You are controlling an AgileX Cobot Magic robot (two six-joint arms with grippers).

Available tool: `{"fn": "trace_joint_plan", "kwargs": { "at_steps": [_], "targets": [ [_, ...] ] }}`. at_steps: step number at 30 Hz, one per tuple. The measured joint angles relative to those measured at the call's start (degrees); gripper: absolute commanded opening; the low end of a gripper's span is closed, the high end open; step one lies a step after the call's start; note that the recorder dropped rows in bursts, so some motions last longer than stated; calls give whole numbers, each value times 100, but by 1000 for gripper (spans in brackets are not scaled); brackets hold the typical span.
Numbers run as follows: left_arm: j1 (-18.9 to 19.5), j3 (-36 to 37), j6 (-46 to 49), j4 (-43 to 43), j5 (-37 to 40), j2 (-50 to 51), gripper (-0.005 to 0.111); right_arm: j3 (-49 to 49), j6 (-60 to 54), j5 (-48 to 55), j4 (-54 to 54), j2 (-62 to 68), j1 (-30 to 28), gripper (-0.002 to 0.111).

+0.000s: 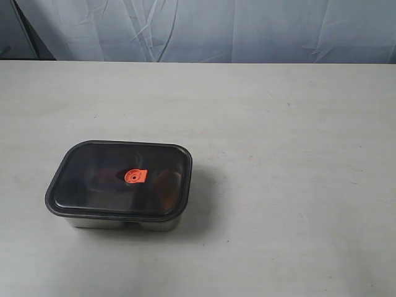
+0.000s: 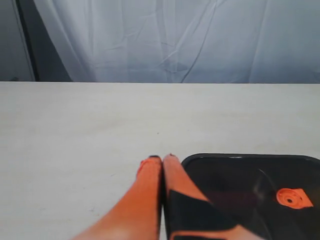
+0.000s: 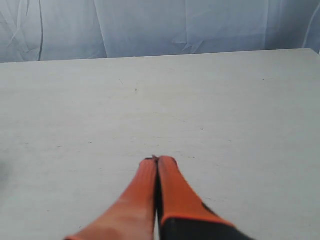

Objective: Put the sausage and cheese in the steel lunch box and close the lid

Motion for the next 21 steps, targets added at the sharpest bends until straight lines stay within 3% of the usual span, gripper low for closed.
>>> {"fn": "trace_joint_plan", "kwargs": {
  "at_steps": [5, 21],
  "targets": [
    [359, 262, 0, -93, 214, -578, 0, 0, 0, 0, 0, 0, 0, -1],
    [399, 589, 104, -189, 414, -757, 0, 0, 0, 0, 0, 0, 0, -1]
  ]
}}
